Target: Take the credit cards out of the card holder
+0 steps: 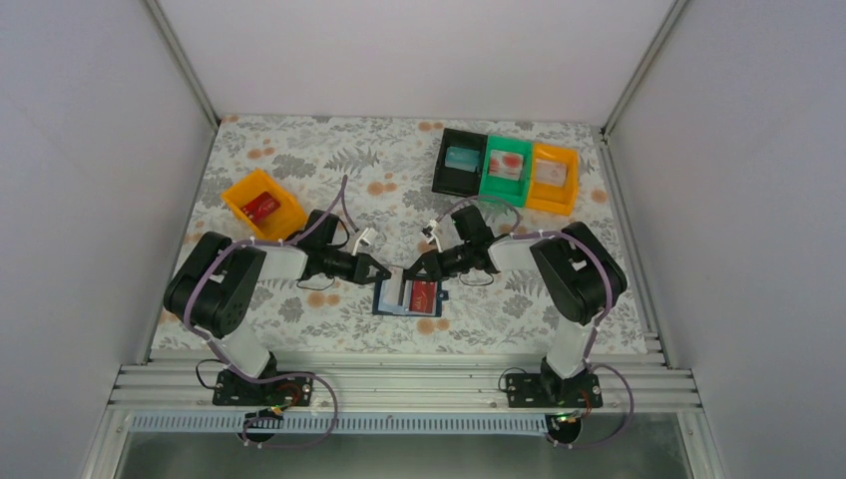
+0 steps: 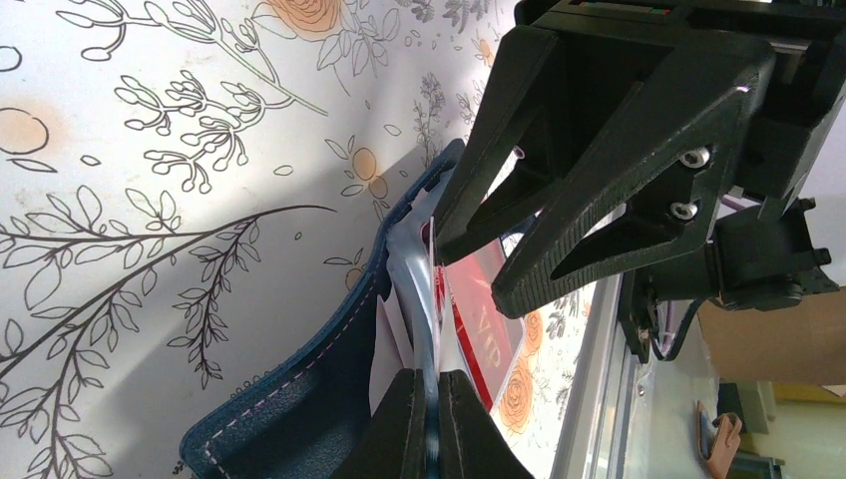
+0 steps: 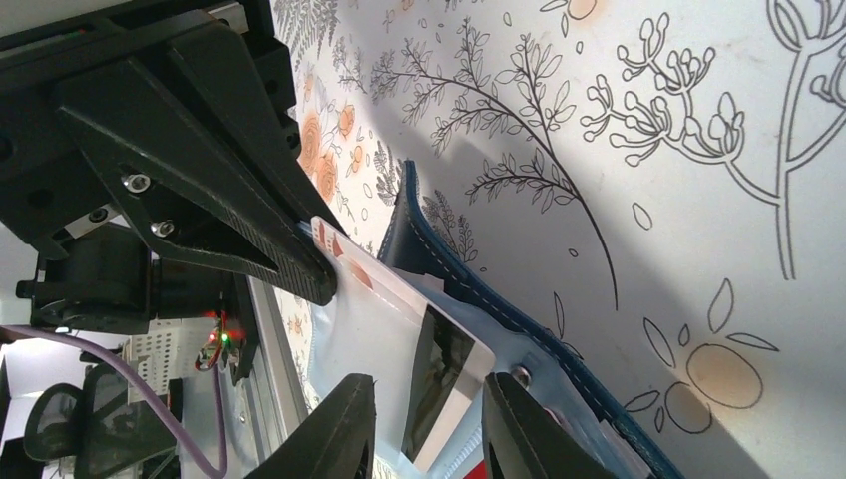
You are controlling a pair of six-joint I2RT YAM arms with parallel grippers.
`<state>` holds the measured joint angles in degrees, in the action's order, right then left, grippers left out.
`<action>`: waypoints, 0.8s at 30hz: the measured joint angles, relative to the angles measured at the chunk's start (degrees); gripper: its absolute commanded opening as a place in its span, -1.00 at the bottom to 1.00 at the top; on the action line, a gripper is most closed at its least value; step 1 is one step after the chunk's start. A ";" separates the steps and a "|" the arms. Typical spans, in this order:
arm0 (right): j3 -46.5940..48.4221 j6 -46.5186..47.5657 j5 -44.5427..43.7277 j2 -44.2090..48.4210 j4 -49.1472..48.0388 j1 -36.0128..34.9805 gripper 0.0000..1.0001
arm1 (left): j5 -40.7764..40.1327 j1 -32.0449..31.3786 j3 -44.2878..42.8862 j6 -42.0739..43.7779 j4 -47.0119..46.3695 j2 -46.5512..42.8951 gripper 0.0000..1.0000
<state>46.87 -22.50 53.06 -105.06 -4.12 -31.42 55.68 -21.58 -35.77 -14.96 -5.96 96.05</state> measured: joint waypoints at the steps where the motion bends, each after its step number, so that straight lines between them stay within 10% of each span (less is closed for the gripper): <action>1: 0.00 0.35 0.24 -0.04 -0.02 0.07 -0.40 | 0.00 0.00 0.00 0.00 0.00 0.00 -0.95; 24: 2.73 6.32 7.69 -2.19 -0.79 3.54 -0.25 | 0.00 -0.09 0.00 0.00 -0.48 0.42 -0.95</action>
<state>49.60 -16.19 60.75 -107.24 -4.91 -27.88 55.68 -21.67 -35.77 -14.96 -6.44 96.47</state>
